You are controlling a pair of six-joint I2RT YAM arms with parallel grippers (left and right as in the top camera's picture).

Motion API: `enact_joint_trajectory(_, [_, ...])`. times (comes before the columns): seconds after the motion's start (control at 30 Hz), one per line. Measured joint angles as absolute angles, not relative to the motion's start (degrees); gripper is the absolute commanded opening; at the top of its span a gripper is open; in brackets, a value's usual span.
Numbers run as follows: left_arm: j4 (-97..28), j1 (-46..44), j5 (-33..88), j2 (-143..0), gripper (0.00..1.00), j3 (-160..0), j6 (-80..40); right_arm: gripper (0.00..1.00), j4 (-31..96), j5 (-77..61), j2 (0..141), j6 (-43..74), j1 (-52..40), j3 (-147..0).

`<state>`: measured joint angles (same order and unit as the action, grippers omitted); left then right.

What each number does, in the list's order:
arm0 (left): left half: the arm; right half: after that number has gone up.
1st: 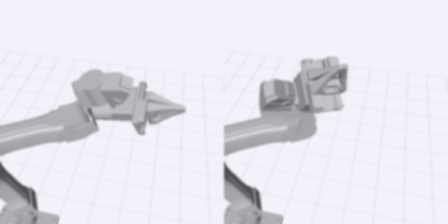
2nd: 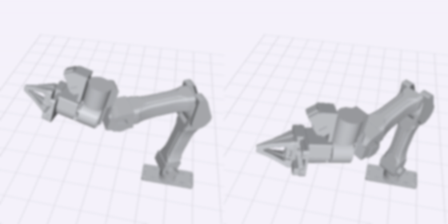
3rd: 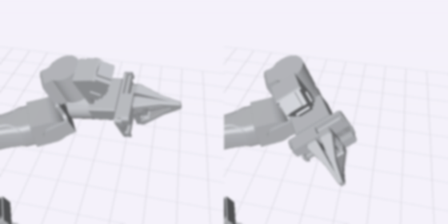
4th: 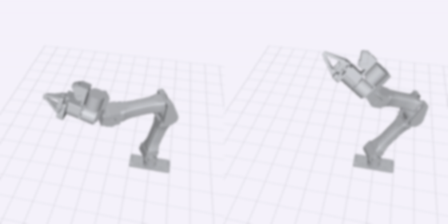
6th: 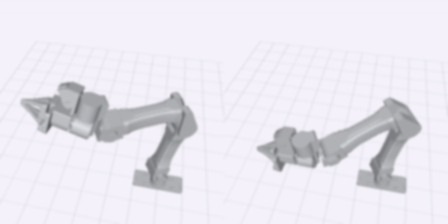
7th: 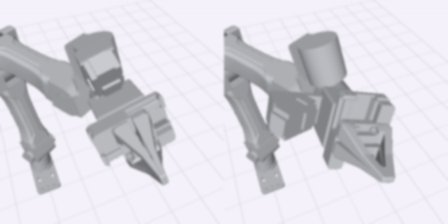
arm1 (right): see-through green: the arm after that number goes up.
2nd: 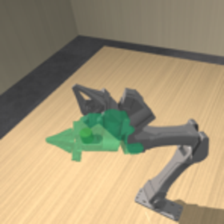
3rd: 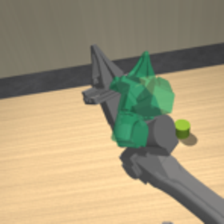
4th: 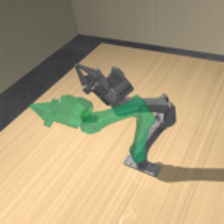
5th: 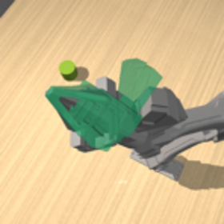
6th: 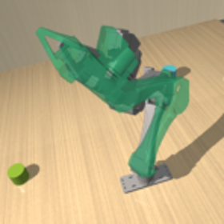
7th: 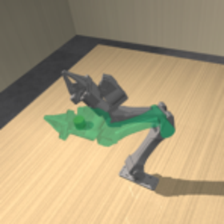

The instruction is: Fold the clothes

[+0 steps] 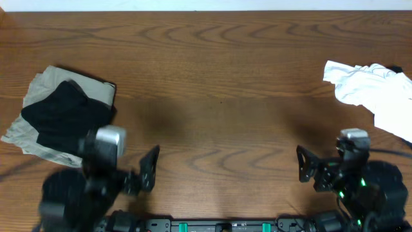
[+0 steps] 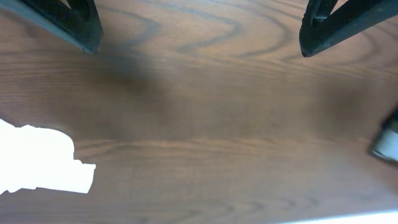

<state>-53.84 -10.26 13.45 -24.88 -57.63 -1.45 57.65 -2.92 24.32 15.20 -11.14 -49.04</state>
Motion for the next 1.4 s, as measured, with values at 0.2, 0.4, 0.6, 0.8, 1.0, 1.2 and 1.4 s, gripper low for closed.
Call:
enact_joint_trajectory(0.2, [-57.21,-10.31,12.1,-15.44,0.98,-56.55,-1.45,0.99,57.71,-3.03,23.35,17.93,-11.18,-49.04])
enact_joint_trajectory(0.4, [-61.56,-10.31,11.62,-13.45,0.98,-56.55,-1.45,0.99,59.4,-3.07,23.33,18.79,-11.18,-49.04])
enact_joint_trajectory(0.6, [-65.84,-10.31,11.6,-13.45,0.98,-56.55,-1.45,0.99,62.22,-3.16,23.33,18.92,-11.18,-49.04])
enact_joint_trajectory(0.8, [-68.6,-10.31,11.6,-13.45,0.98,-56.55,-1.45,0.99,65.6,-3.18,20.86,18.92,-12.58,-49.04])
enact_joint_trajectory(1.0, [-70.19,-10.31,11.57,-13.45,0.98,-56.55,-1.45,0.99,68.77,-3.18,13.08,18.94,-11.73,-49.01])
enact_joint_trajectory(1.2, [-70.5,-10.31,11.6,-13.45,0.98,-56.55,-1.45,0.99,68.36,-3.05,3.73,18.92,-8.86,-47.24])
enact_joint_trajectory(1.4, [-70.48,-10.31,11.6,-13.45,0.98,-56.55,-1.45,0.99,62.63,-2.96,0.47,18.15,-5.39,-42.54])
